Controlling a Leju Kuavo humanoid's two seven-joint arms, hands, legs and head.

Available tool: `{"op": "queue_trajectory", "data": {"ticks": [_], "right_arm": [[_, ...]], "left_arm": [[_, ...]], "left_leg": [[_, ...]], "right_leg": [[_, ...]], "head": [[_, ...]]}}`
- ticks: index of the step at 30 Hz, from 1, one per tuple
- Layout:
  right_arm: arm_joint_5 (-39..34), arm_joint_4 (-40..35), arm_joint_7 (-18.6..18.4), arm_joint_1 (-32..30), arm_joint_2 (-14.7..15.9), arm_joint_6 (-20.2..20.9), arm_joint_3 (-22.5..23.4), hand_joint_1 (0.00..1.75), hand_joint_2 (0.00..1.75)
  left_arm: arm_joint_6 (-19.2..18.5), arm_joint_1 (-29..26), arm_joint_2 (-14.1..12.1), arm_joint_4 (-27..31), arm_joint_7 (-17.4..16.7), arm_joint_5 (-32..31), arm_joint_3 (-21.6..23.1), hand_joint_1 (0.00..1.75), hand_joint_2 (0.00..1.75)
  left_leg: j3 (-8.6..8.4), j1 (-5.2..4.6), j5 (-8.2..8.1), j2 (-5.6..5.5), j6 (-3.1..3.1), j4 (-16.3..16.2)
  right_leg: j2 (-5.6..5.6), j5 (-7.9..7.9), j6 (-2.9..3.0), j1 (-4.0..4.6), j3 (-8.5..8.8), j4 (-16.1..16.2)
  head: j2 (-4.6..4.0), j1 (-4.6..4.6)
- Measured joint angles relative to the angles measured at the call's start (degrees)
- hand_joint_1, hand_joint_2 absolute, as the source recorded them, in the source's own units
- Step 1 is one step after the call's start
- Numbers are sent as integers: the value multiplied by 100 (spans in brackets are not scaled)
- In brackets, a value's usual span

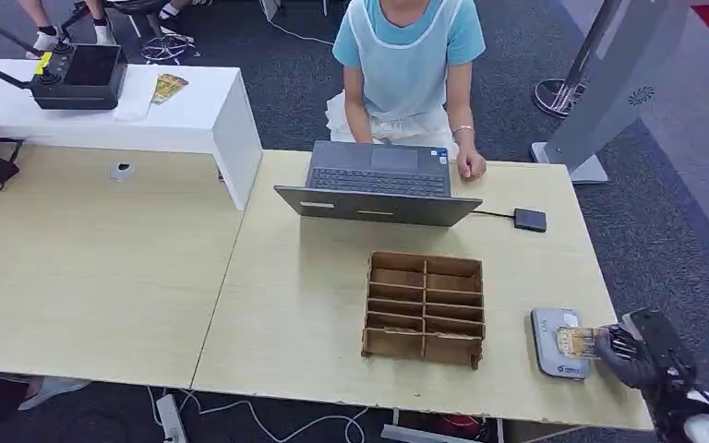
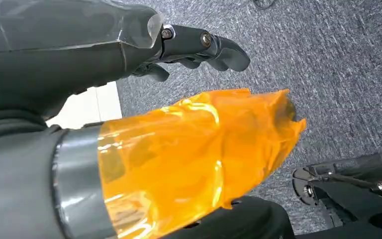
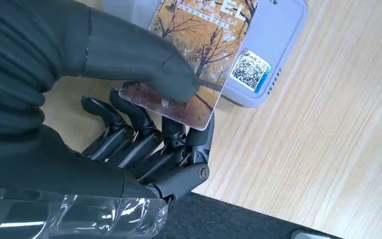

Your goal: Pass the card to the sensor for recognition and then transmit it.

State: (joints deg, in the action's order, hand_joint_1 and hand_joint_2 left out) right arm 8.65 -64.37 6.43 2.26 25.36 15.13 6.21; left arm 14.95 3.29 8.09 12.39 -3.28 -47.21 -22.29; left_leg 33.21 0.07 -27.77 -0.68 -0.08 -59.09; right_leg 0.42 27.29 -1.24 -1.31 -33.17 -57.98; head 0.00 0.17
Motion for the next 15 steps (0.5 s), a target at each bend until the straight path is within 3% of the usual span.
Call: {"op": "queue_trajectory", "data": {"ticks": [7,10,15], "right_arm": [[1124,2,-328,159,-147,-507,-24,175,175],[1137,4,-324,191,-206,-496,-26,175,175],[610,0,-2,194,-269,-146,46,175,175]], "left_arm": [[0,1,9,0,0,0,0,0,0],[2,1,9,0,0,0,0,0,0],[13,-1,9,0,-2,0,0,0,0]], "left_leg": [[-6,1,0,3,0,0],[-7,1,0,3,0,0],[-7,-1,0,2,0,0]], "right_leg": [[4,0,0,1,5,0],[4,-1,0,0,7,0],[4,-1,-1,-1,7,0]], "head": [[0,0],[0,0],[0,0]]}}
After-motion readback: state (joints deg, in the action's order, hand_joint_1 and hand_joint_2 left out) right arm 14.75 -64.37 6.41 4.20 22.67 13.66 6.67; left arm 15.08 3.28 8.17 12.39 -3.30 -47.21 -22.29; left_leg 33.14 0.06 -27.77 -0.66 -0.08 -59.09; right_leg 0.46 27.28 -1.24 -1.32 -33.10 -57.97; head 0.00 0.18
